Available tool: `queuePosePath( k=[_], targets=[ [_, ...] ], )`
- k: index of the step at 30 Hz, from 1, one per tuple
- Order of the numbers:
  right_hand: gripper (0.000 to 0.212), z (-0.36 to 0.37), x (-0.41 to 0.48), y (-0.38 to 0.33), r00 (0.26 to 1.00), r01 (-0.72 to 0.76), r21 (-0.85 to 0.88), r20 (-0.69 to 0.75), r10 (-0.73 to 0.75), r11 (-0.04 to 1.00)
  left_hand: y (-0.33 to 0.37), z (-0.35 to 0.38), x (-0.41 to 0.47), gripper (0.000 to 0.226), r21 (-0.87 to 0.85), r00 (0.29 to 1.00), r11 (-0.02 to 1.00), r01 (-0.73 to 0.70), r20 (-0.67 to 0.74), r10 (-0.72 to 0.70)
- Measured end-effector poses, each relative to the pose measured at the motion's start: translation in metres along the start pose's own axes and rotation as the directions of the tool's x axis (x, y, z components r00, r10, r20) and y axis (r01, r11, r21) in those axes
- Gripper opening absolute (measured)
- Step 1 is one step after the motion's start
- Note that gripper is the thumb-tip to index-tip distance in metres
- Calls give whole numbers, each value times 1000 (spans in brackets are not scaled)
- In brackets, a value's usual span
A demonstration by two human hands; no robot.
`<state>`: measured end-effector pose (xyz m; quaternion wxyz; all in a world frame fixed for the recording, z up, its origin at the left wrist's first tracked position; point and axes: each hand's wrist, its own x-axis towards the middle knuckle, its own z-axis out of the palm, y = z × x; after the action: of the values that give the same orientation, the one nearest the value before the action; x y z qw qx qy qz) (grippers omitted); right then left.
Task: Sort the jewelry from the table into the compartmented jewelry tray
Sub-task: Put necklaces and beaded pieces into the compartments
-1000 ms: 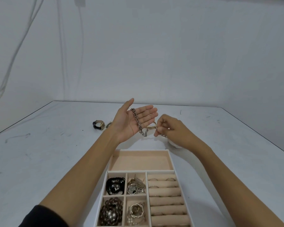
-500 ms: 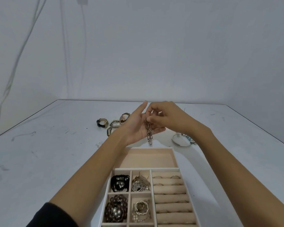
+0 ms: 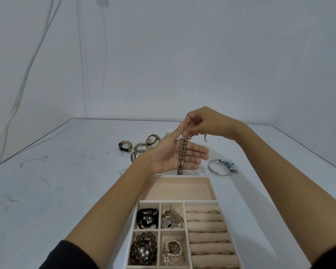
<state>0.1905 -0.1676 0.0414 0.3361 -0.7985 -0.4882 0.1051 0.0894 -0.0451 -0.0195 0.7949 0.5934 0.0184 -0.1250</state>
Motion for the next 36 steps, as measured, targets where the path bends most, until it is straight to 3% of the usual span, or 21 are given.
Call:
queuePosePath(
  k=[3,8,18,24,29,36],
  targets=[
    [10,7,-2,17,998,-59,202,27,54,978,1,0,-1,82,-30,1000,999,-26,12,26],
    [17,29,-7,40,987,-156,517,113,114,841,4,0,-1,68,-87,998,994,-60,28,63],
    [28,61,-19,52,970,-242,828,187,158,507,6,4,-6,66,-119,998,992,-30,49,36],
    [55,67,-19,43,959,-274,834,199,203,479,9,4,-10,70,-83,995,997,11,103,-2],
    [44,67,-23,37,950,-309,820,248,187,482,14,5,-12,69,-44,987,998,42,156,-35],
    [35,39,-35,36,950,-314,744,240,202,590,24,-8,-22,58,187,985,978,89,129,-114]
  ],
)
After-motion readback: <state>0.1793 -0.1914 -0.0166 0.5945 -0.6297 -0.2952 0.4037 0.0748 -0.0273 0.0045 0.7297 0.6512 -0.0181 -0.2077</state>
